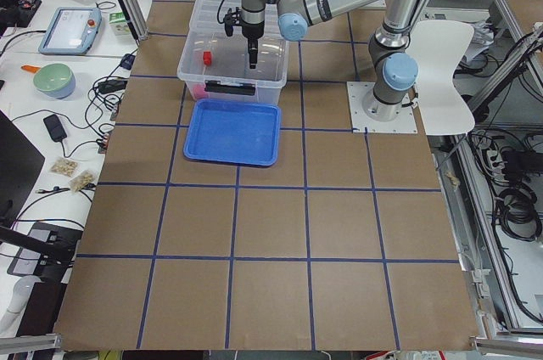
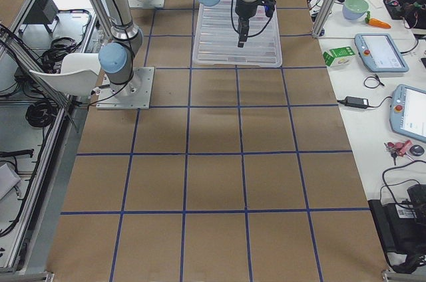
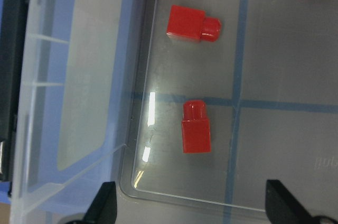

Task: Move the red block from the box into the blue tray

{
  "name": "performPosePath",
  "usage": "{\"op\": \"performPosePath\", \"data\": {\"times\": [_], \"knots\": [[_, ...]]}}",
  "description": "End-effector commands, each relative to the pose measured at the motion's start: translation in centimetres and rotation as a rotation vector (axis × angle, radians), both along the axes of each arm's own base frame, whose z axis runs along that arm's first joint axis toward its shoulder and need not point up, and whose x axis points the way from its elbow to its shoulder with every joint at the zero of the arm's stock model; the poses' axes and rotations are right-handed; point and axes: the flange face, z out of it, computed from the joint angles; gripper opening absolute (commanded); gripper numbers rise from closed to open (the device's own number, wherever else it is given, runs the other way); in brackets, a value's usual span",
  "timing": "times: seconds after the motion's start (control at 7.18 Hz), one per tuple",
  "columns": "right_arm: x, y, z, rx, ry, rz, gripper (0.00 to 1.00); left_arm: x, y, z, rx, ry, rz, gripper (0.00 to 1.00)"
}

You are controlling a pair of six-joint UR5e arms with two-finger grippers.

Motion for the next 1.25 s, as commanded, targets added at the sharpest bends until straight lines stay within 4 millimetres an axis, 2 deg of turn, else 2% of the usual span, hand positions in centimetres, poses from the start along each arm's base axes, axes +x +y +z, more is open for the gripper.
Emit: {"op": "performPosePath", "data": {"times": [0.0,0.28,0.84,1.11], "knots": [[0.0,0.1,0.1,-0.002,0.0,-0.001,1.0,-0.1,-0.1,-1.7,0.036,0.002,-0.011,1.0],[0.0,0.1,0.0,0.0,0.0,-0.001,1.0,-1.2,-0.4,-3.0,0.06,0.109,-0.008,1.0],[0.0,0.2,-0.1,0.003,0.001,-0.001,1.0,-0.7,-1.2,-5.8,0.096,0.09,-0.002,1.0],[0.1,0.2,0.0,0.0,0.0,-0.001,1.0,-0.6,-0.8,-7.7,0.091,0.069,0.005,1.0]]}}
